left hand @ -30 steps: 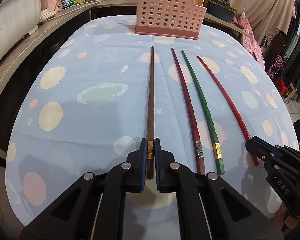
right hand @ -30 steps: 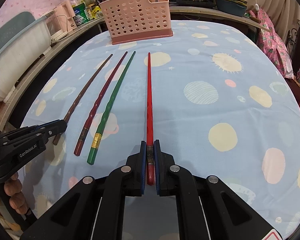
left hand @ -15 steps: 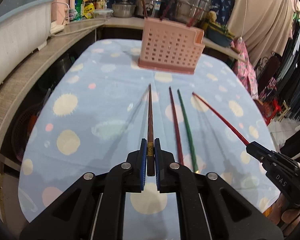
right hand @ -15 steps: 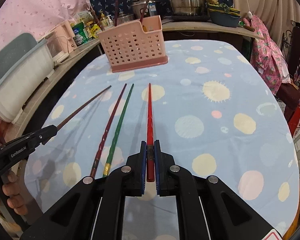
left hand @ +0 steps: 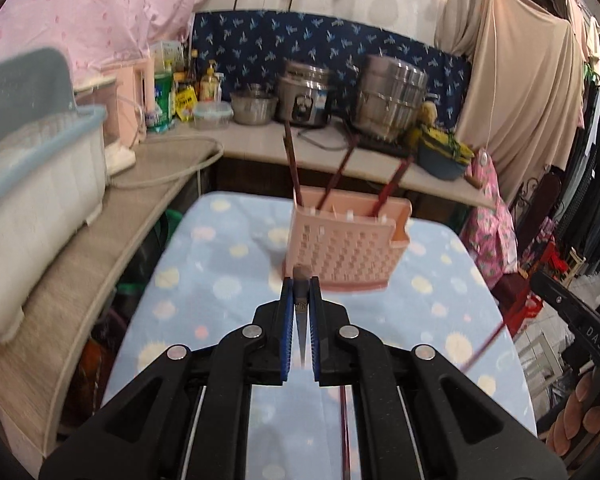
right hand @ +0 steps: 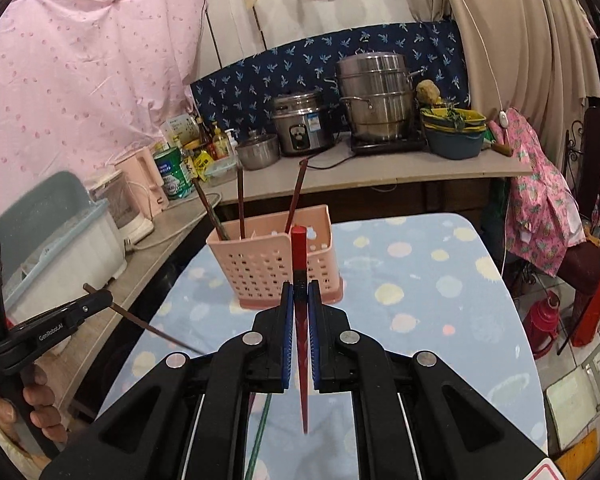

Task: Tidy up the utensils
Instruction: 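Carry both chopsticks up into the pink holder and open both tools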

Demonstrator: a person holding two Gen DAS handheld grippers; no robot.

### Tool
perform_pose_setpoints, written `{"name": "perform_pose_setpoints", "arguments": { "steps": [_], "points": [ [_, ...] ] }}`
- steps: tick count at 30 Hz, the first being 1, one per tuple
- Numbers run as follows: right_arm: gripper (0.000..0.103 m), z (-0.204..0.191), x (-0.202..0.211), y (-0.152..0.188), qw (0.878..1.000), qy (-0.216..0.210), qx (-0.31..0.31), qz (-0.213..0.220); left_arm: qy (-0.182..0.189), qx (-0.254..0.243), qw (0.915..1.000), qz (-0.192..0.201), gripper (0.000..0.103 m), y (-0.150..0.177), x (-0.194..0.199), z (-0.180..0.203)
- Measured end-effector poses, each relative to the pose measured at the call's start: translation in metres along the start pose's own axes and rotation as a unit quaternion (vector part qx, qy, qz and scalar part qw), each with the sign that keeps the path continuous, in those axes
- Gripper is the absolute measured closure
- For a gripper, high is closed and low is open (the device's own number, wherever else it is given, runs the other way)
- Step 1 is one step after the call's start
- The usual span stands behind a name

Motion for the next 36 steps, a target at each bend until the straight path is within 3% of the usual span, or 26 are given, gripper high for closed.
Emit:
{"name": "perform_pose_setpoints", "arguments": {
  "steps": [14,19,27,36],
  "points": [
    [0.096,-0.015,-0.027,-0.127,0.995,-0.044,-0.020,0.092,0.017,0.041,0.9918,0.120,0.096,-0.145,0.005,0.010],
    [0.096,-0.020,-0.046,-0.164,0.992,-0.049,-0.026,0.110,0.023,0.053,0.9875,0.146,0.096,-0.175,-0.003,0.014],
    [0.096,-0.020,-0.087,-0.176,0.994,-0.045,-0.033,0.090,0.019,0.053,0.9905,0.125,0.096,-0.179,-0.040,0.013],
    [0.096,-0.008,-0.136,-0.149,0.998,-0.030,-0.043,0.045,0.006,0.050,0.9956,0.079,0.096,-0.155,-0.083,0.005]
  ]
}}
Point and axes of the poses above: each gripper's, at about its wrist camera, not at the fingertips, and x roughly against the way its jaws point, z to its right, y to its underside, the point moved 3 cm from there along -x, roughly the way its jaws point, and after that the axes turned 3 degrees about -y, right-handed, at the moved point
